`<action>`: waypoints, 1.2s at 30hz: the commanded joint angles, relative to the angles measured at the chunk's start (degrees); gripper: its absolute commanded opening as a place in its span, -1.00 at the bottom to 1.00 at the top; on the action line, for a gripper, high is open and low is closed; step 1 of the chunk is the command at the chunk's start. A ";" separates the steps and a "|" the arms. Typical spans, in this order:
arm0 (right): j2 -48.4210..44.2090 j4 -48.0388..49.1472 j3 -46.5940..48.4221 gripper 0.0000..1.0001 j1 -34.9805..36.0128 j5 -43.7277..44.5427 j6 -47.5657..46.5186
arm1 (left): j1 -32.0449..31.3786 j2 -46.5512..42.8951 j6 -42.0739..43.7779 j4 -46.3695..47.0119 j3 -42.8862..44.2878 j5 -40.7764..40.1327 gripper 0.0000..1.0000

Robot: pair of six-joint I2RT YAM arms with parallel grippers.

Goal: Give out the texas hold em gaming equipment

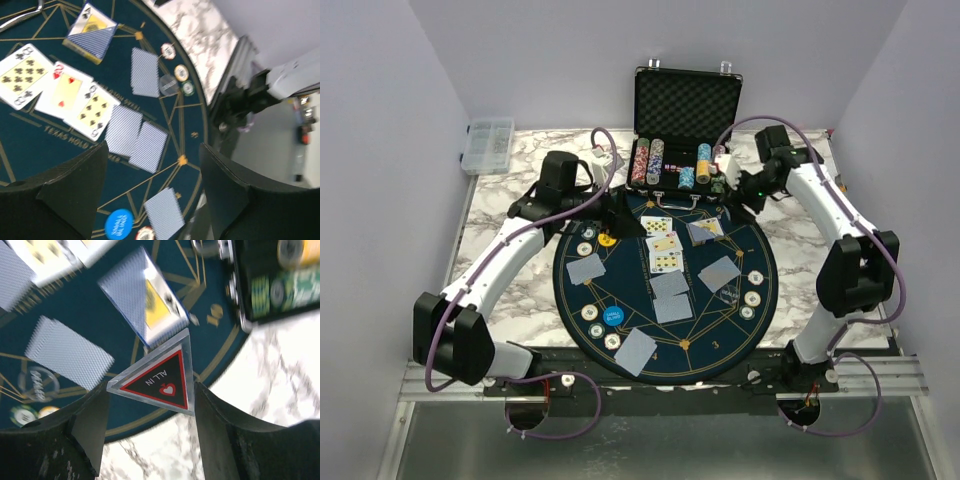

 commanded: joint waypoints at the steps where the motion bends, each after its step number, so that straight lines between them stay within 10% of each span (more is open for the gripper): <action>1: -4.42 -3.41 5.06 -0.21 7.50 -6.48 8.02 | 0.30 3.49 -22.41 11.77 2.54 7.45 0.50; 28: -6.20 0.89 12.49 -0.22 28.58 -3.79 21.98 | -2.99 9.46 -31.49 16.38 2.74 2.50 0.33; 36: -6.08 1.32 14.37 -0.22 29.98 -2.93 23.69 | -3.92 10.63 -33.16 16.56 3.06 2.57 -0.11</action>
